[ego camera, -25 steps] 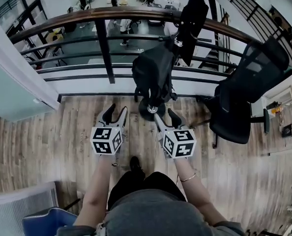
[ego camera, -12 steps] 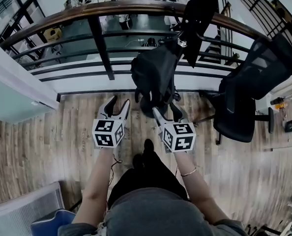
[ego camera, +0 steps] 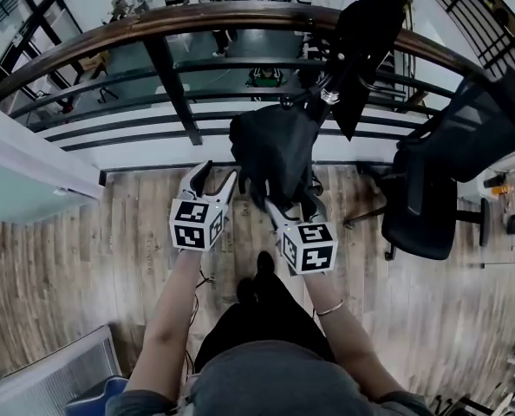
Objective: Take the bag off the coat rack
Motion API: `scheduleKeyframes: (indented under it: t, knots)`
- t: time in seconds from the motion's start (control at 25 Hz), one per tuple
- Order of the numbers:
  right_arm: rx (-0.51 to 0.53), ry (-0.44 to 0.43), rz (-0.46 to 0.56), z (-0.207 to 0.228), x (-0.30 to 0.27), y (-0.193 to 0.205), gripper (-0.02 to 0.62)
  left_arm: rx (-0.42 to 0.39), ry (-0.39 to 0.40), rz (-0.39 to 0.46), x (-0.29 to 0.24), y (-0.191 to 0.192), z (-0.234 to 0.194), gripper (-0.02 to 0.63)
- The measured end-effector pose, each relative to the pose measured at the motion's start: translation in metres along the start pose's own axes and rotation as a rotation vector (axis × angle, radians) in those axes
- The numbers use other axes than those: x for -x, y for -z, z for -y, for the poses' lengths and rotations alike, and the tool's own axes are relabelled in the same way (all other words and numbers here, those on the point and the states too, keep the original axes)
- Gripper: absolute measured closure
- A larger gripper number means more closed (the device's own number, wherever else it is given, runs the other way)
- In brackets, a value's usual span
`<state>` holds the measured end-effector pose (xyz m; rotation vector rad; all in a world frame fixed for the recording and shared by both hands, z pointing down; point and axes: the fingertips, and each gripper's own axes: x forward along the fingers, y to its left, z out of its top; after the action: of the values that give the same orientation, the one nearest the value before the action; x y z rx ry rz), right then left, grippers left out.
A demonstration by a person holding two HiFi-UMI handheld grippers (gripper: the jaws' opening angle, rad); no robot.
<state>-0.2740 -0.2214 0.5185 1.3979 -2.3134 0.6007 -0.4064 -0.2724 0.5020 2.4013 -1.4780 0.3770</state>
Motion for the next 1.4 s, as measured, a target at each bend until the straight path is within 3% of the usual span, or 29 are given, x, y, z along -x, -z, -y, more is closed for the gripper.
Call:
scheduleKeyframes:
  t: [0.4, 0.88, 1.12, 1.28, 1.4]
  knots:
    - [-0.008, 0.012, -0.03, 0.018, -0.03, 0.0, 0.324, -0.065, 0.084, -0.042, -0.068, -0.012, -0.009, 0.364]
    - [-0.02, -0.023, -0.003, 0.025, -0.042, -0.004, 0.327, -0.179, 0.321, -0.048, -0.117, -0.027, 0.011, 0.361]
    - [-0.026, -0.053, 0.009, 0.025, -0.045, -0.004, 0.341, -0.228, 0.431, -0.067, -0.129, -0.028, 0.027, 0.426]
    - [-0.035, -0.056, 0.013, 0.026, -0.046, -0.004, 0.35, -0.245, 0.425, -0.08, -0.133, -0.027, 0.03, 0.447]
    - [-0.044, -0.049, 0.02, 0.027, -0.043, -0.005, 0.373, -0.256, 0.379, -0.087, -0.127, -0.023, 0.027, 0.551]
